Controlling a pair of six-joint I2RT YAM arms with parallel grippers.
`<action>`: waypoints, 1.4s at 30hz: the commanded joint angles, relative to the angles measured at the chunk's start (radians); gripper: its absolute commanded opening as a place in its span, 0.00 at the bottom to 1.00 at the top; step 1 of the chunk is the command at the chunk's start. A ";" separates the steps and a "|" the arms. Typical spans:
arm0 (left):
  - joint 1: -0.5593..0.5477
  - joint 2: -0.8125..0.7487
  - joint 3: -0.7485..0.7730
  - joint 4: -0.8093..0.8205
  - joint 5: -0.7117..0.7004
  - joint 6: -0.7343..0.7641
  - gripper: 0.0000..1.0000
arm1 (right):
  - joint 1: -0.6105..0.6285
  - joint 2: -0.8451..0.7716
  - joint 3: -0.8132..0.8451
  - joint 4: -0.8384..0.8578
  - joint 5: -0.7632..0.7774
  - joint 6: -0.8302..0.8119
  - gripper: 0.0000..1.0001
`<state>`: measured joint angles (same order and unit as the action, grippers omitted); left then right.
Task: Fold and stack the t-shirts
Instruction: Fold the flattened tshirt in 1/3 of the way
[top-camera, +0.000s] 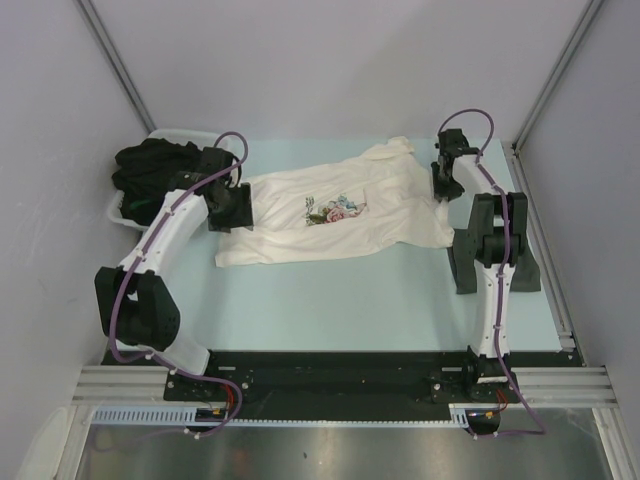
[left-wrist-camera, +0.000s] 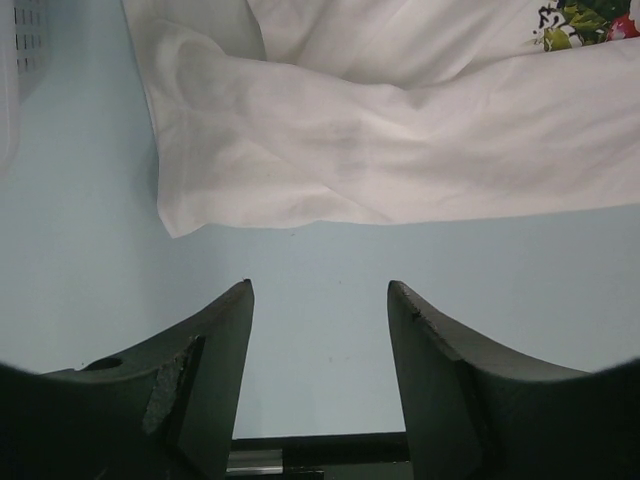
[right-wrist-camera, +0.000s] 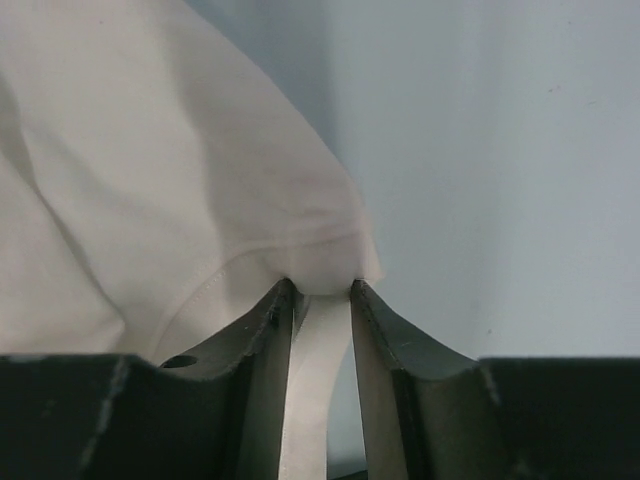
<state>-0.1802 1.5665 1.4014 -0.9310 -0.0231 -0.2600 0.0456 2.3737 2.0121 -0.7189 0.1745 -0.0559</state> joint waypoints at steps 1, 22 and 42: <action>-0.007 -0.040 0.004 -0.006 -0.009 0.019 0.62 | -0.019 0.018 -0.013 0.022 -0.012 0.004 0.31; -0.005 -0.060 0.021 -0.023 -0.008 0.065 0.62 | -0.038 -0.157 -0.323 0.049 0.077 -0.010 0.00; -0.004 -0.091 -0.169 0.040 -0.014 0.051 0.64 | -0.004 -0.234 -0.429 0.009 0.152 0.001 0.00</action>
<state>-0.1802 1.5127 1.2850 -0.9394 -0.0238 -0.1928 0.0376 2.1548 1.6203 -0.5972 0.2790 -0.0563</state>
